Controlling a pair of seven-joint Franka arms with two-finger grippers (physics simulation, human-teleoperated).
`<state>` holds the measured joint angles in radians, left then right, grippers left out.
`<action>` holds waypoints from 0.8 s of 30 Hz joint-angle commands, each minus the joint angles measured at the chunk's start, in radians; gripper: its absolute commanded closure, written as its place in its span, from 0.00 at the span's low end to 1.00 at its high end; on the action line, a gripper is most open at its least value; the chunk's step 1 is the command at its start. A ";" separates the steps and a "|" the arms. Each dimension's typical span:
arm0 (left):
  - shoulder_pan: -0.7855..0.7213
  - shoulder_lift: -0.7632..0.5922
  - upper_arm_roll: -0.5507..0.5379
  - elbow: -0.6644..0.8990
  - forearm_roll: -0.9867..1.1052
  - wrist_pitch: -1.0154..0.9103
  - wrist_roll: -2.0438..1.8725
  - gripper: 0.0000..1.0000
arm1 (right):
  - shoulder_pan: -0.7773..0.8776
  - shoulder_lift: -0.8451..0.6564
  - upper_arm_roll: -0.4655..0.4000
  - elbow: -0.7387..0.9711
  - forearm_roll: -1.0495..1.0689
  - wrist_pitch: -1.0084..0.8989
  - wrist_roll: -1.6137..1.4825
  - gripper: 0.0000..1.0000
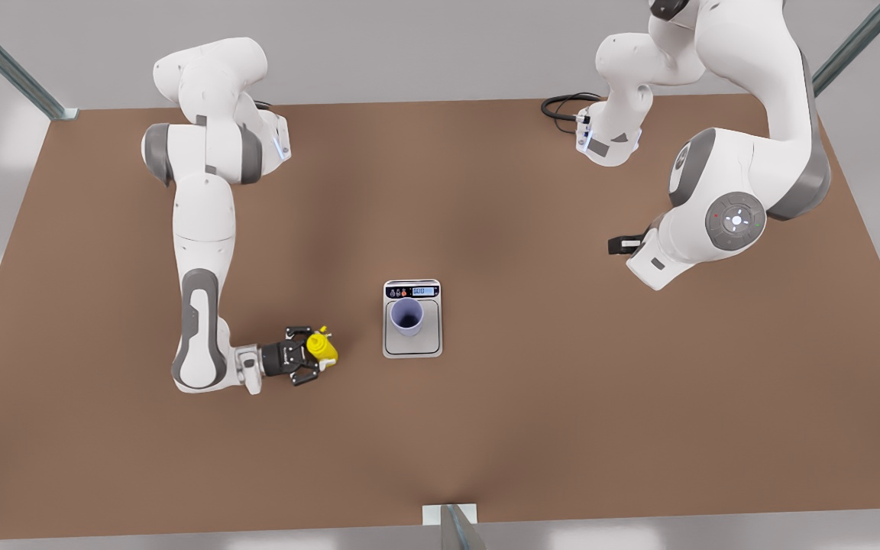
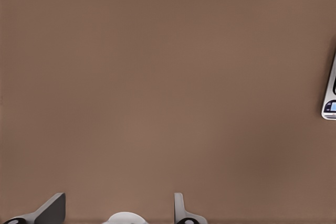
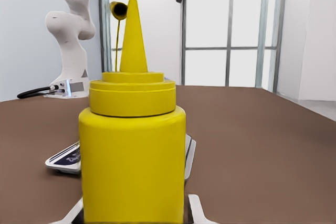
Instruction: Move cup to the weight, pick up sauce bottle, pour sauce
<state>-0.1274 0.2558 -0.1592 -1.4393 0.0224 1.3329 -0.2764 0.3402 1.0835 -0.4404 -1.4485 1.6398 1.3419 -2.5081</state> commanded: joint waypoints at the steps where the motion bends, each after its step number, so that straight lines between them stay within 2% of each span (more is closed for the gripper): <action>1: 0.000 -0.001 0.000 0.000 0.002 -0.001 0.000 0.00 | 0.000 0.000 0.000 0.000 0.000 0.003 0.041 0.00; 15: 0.000 -0.001 0.000 0.000 0.002 0.000 0.000 0.00 | -0.044 -0.002 -0.001 0.002 -0.005 -0.013 0.031 0.00; 22: -0.001 -0.001 0.000 -0.001 0.002 0.000 0.000 0.00 | -0.104 -0.004 -0.003 0.010 -0.070 -0.050 0.025 0.00; 23: -0.001 -0.001 0.000 0.000 0.002 0.000 -0.001 0.00 | -0.109 -0.020 -0.050 0.025 -0.121 -0.052 0.046 0.00; 24: -0.001 -0.001 0.000 0.000 0.002 0.000 0.000 0.00 | -0.109 -0.045 -0.098 0.060 -0.254 -0.073 0.216 0.00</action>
<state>-0.1289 0.2558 -0.1592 -1.4393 0.0238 1.3336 -0.2763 0.2342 1.0441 -0.5243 -1.4014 1.4989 1.2950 -2.4611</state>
